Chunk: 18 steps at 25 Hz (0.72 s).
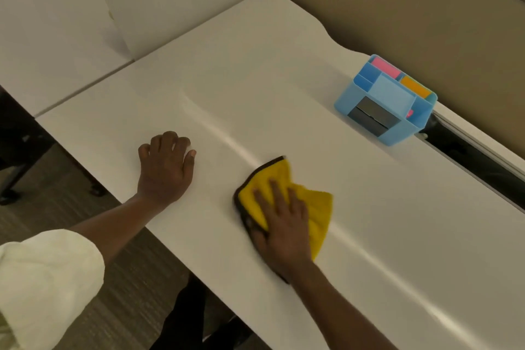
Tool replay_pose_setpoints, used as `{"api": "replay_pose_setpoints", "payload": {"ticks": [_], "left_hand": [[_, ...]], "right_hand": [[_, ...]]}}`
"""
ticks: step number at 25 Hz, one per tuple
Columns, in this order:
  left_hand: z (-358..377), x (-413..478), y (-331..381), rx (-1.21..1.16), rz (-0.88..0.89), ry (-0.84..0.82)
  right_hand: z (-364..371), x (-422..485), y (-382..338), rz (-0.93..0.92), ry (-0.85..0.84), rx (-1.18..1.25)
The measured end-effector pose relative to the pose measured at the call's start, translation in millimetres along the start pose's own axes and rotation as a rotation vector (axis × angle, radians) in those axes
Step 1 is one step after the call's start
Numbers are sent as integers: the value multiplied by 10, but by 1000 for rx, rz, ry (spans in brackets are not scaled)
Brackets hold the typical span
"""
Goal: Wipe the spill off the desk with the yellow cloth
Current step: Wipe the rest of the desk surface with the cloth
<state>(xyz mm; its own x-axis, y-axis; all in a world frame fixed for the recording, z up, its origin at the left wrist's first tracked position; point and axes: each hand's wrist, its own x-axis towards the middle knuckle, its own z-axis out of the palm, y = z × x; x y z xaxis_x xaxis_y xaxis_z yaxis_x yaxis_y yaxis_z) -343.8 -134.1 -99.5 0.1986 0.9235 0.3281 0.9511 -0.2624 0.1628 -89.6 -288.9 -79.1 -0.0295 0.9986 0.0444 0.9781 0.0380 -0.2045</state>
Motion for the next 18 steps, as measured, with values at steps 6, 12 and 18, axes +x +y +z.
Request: {"api": "replay_pose_setpoints", "payload": {"ticks": [6, 12, 18], "left_hand": [[-3, 5, 2, -24, 1, -21], [-29, -2, 6, -32, -15, -30], [-120, 37, -209, -163, 75, -18]], "right_hand": [[-444, -866, 1558, 249, 22, -111], [-96, -270, 173, 800, 147, 27], [-127, 693, 436, -206, -66, -42]]}}
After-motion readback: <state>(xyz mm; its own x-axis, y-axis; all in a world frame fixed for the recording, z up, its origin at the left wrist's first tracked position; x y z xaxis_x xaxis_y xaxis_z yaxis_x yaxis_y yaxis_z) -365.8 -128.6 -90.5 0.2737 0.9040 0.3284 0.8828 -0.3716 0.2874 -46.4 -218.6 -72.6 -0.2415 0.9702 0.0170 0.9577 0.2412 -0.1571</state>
